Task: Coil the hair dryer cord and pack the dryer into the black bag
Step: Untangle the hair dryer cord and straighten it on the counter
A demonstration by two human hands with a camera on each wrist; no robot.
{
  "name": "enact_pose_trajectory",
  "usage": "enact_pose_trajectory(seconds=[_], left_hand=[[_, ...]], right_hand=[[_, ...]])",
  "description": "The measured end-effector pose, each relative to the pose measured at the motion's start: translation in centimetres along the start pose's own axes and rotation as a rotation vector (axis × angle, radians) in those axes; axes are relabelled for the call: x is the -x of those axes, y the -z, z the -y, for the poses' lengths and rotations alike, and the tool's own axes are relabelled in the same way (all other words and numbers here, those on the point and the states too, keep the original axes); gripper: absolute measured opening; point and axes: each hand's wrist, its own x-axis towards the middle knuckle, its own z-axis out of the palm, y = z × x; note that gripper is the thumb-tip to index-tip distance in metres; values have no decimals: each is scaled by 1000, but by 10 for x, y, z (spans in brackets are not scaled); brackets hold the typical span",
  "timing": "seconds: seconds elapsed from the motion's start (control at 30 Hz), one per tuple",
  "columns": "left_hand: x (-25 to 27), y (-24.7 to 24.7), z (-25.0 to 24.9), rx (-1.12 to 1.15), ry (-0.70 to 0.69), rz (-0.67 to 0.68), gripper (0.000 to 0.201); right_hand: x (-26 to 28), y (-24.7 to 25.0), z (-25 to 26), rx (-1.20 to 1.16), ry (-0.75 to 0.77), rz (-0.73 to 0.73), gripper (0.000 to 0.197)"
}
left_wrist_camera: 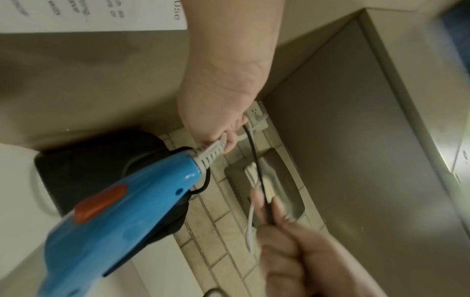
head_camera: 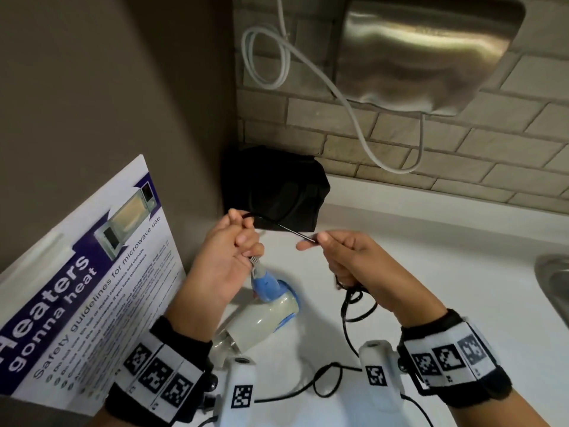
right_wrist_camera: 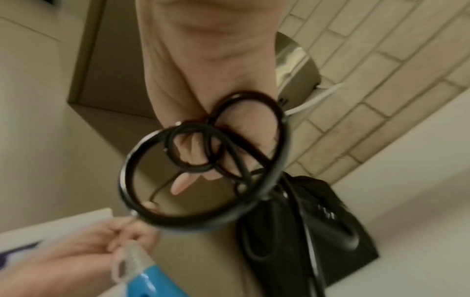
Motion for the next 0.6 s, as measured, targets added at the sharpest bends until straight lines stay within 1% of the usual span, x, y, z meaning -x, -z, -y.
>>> enact_pose_trajectory(seconds=[0.07,0.17,0.27,0.37,0.5,0.6], left_hand=[[-1,5,2,53,21,-44,31],[-6,8,8,99,52,-64,34],[-14,17,3,199,44,-93,38],[-22,30,-5,297,44,-128,38],[-28,41,0,322,69,-130,36],[-35,59,4,341,67,-170,38]], right_hand=[[5,4,-14,-1,-47,-4,34],[11,11,-25,-9,-106,-4,35],[16,27,-32,0,-146,24,32],[22,45,-43,-17,-183,20,35],[25,55,-52,-12,-201,-29,33],[28,64,-60,57,-200,-119,31]])
